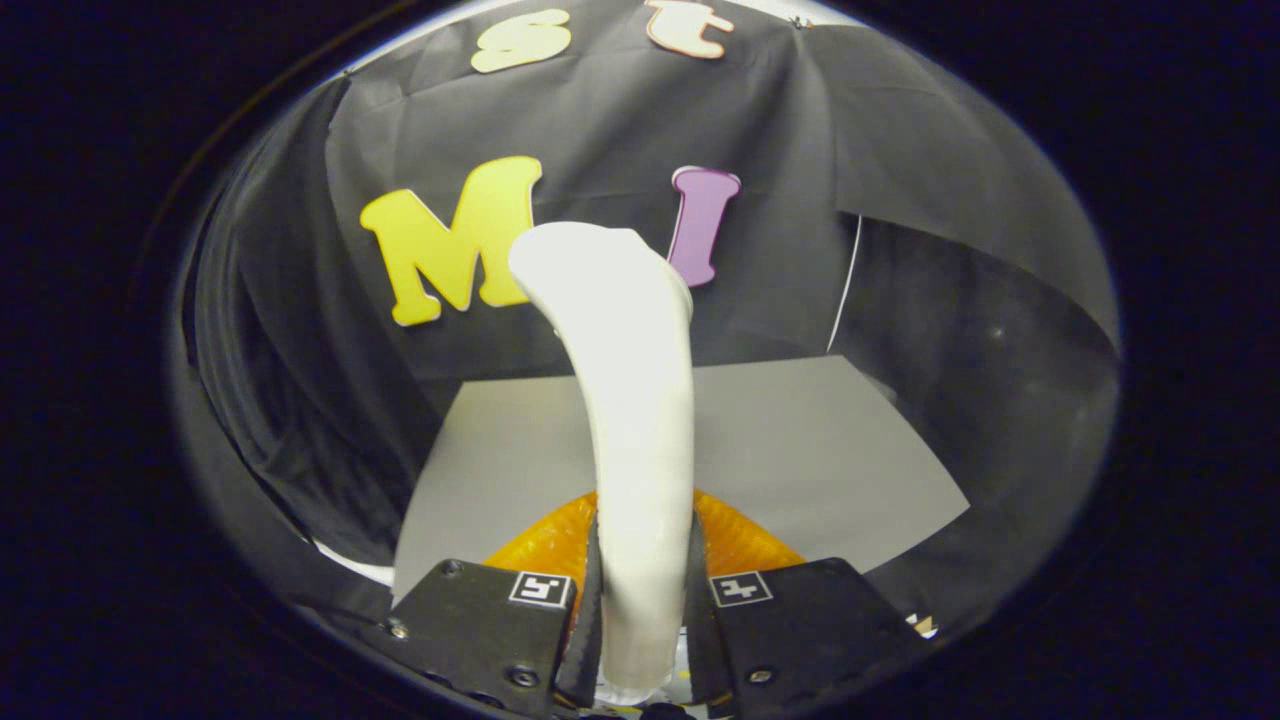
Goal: Iron the clothes twice with a garment steamer, once on the left side and once on the right side.
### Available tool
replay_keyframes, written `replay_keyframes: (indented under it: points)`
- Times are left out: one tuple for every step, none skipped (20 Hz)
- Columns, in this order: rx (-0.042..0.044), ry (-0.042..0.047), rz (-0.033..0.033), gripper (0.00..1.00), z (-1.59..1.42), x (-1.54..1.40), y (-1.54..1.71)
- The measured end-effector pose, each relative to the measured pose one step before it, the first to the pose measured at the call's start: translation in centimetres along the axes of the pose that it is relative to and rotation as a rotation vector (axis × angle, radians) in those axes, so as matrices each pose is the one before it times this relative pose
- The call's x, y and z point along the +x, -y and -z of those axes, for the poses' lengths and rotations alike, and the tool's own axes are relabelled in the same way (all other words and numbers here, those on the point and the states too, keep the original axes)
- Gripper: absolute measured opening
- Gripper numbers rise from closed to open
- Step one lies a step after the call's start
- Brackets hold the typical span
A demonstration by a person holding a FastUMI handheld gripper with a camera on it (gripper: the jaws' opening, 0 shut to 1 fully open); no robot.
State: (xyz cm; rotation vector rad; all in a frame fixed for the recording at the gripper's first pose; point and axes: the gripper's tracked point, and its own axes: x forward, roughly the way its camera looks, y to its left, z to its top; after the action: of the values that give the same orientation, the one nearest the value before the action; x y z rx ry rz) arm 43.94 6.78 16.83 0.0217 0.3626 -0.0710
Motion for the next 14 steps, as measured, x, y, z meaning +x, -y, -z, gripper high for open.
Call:
replay_keyframes:
  points:
    - [0.00317, 0.02455, -0.00901, 0.37, -0.815, -1.518, -0.952]
    - [0.00174, 0.02732, -0.0099, 0.37, -1.0, -1.362, -0.989]
    - [-0.00372, 0.02455, -0.00754, 0.37, -0.95, -1.136, -0.809]
    - [-0.00077, 0.03421, -0.01063, 0.37, -1.197, -1.418, -1.049]
    - [-0.00216, 0.03257, -0.0109, 0.37, -0.989, -1.366, -1.148]
    - [-0.00639, 0.02817, -0.01315, 0.37, -1.287, -1.39, -1.281]
    - [-0.00892, 0.02768, -0.011, 0.37, -1.236, -1.389, -1.411]
    - [-0.00312, 0.03254, -0.0086, 0.37, -1.318, -1.123, -1.376]
    - [-0.01445, 0.02435, -0.00678, 0.37, -1.197, -0.875, -1.251]
    - [-0.00559, 0.02523, -0.00619, 0.37, -1.225, -0.842, -1.36]
    - [0.00288, 0.02202, -0.00821, 0.37, -0.833, -0.731, -1.307]
    - [0.00542, 0.01668, -0.00981, 0.37, -1.001, -0.564, -1.453]
    - [0.00704, 0.01611, -0.01011, 0.37, -0.933, -0.172, -1.426]
    - [-0.00533, 0.01668, -0.01024, 0.37, -0.863, -0.276, -1.649]
